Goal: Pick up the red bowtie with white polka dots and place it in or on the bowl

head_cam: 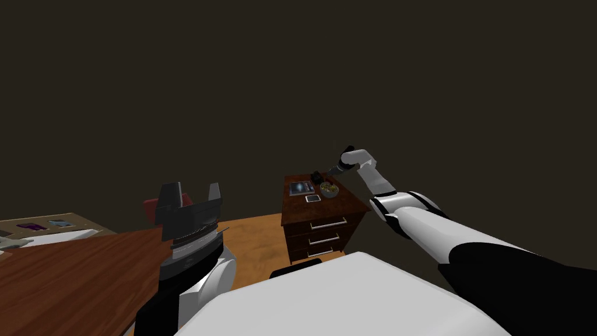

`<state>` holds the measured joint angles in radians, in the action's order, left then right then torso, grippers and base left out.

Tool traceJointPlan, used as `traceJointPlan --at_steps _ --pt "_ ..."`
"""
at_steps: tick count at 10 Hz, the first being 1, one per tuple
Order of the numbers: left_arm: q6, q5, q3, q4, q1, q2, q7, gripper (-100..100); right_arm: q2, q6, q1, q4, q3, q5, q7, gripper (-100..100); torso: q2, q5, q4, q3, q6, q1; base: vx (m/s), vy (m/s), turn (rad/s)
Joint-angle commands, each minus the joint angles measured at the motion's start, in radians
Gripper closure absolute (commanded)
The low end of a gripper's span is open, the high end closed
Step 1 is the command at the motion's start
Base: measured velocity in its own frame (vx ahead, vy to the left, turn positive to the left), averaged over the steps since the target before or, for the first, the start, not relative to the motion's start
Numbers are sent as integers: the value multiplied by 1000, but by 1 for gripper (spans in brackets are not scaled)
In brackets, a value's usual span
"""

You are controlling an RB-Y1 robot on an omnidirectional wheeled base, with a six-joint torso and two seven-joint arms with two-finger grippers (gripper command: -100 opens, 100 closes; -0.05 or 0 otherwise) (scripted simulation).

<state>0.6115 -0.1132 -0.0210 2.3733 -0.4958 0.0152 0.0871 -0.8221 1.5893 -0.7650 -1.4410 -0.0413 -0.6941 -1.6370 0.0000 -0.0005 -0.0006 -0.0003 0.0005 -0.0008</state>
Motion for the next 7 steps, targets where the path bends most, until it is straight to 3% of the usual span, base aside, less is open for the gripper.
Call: traceJointPlan --at_steps 1,2,7 --pt "0 0 0 0 0 0 0 0 0 0 0 0 0 0 0 -100 0 0 0 0 0 0 -3 -21 14" --pt "0 0 0 0 0 0 0 0 -1 6 -1 -2 0 -1 -4 0 0 0 0 0 0 1 0 0 0" --pt "0 0 0 0 0 0 0 0 -1 5 -1 -2 0 -1 -4 0 0 0 0 0 0 2 0 0 0"
